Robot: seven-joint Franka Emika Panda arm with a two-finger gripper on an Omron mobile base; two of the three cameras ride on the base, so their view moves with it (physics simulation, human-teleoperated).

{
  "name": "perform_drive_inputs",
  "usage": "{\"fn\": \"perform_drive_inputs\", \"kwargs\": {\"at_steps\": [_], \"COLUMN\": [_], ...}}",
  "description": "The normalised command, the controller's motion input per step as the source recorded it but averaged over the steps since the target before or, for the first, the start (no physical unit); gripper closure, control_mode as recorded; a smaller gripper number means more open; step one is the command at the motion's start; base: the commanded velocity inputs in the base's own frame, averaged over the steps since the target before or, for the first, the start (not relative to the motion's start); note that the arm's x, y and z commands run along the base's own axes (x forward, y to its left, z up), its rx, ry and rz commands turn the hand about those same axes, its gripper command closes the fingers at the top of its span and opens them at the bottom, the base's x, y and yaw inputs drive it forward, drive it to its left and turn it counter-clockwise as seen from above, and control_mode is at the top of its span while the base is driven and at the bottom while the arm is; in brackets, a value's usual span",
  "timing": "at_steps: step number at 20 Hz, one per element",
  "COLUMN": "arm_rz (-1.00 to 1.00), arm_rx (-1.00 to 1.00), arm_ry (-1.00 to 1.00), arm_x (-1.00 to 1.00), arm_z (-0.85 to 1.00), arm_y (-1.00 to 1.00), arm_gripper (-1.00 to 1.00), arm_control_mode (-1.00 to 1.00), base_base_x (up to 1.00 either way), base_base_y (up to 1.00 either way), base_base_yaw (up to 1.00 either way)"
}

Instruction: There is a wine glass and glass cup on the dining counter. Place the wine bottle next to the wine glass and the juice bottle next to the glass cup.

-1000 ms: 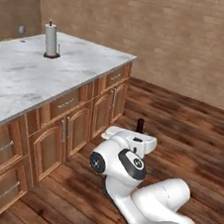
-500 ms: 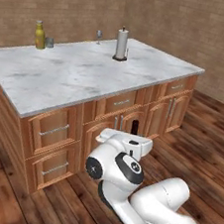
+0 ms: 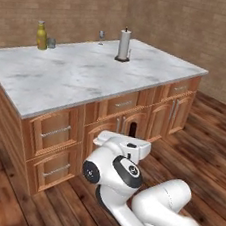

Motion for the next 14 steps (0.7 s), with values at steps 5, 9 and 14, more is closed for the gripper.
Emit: {"fn": "perform_drive_inputs", "kwargs": {"at_steps": [5, 9, 14], "arm_rz": [0.0, 0.0, 0.0], "arm_rx": [0.0, 0.0, 0.0], "arm_ry": [0.0, 0.0, 0.0], "arm_x": [0.0, 0.0, 0.0], "arm_z": [0.0, 0.0, 0.0], "arm_y": [0.0, 0.0, 0.0], "arm_gripper": [1.0, 1.0, 1.0], "arm_control_mode": [1.0, 1.0, 1.0], "base_base_x": [0.41, 0.5, 0.64], "base_base_y": [0.0, -0.25, -0.41], "base_base_yaw": [0.0, 0.03, 0.14]}}
